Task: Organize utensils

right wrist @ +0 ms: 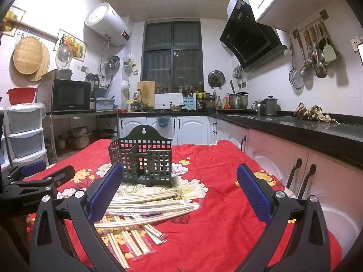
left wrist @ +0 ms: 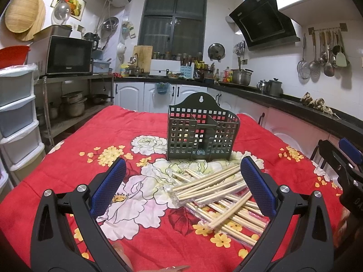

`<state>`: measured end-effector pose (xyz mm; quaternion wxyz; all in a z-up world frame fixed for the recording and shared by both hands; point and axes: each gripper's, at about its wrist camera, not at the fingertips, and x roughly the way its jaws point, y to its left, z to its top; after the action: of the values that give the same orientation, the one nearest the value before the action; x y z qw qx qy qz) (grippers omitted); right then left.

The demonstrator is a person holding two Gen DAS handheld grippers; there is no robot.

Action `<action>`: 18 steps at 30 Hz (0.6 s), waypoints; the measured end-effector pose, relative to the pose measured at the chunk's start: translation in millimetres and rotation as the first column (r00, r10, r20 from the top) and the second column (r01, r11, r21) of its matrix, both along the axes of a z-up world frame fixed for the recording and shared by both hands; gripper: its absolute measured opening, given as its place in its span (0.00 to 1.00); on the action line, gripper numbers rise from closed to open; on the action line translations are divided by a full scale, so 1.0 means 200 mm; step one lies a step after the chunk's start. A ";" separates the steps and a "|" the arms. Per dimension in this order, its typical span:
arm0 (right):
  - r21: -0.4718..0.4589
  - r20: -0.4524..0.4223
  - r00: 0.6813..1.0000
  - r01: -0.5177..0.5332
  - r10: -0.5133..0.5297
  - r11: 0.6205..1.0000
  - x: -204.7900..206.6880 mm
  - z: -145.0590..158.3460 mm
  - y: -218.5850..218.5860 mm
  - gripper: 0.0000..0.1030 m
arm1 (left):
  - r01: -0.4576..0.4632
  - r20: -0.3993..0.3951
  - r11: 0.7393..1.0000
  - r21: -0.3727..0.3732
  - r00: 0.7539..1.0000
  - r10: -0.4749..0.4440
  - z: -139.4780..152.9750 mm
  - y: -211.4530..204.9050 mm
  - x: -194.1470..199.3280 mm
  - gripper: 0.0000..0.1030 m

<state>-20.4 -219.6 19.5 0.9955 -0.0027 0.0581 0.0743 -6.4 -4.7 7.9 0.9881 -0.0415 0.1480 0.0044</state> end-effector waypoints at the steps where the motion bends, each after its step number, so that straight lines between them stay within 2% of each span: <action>1: -0.001 -0.001 1.000 0.000 0.000 1.000 0.00 0.00 0.00 0.94 | -0.001 0.001 1.000 0.001 1.000 0.001 0.00 0.00 0.00 0.90; 12: 0.006 -0.019 1.000 -0.006 0.007 1.000 0.02 -0.01 0.01 0.94 | -0.003 -0.007 1.000 -0.002 1.000 0.003 -0.01 0.01 0.01 0.90; 18: -0.001 -0.048 0.998 -0.041 0.041 0.999 0.07 -0.03 0.03 0.94 | -0.023 -0.064 1.000 -0.017 0.998 0.022 -0.07 0.06 0.09 0.90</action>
<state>-5.9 -213.7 13.1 0.9921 -0.0029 0.0819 0.0949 11.0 8.1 -5.8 0.9824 -0.0517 0.1790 0.0156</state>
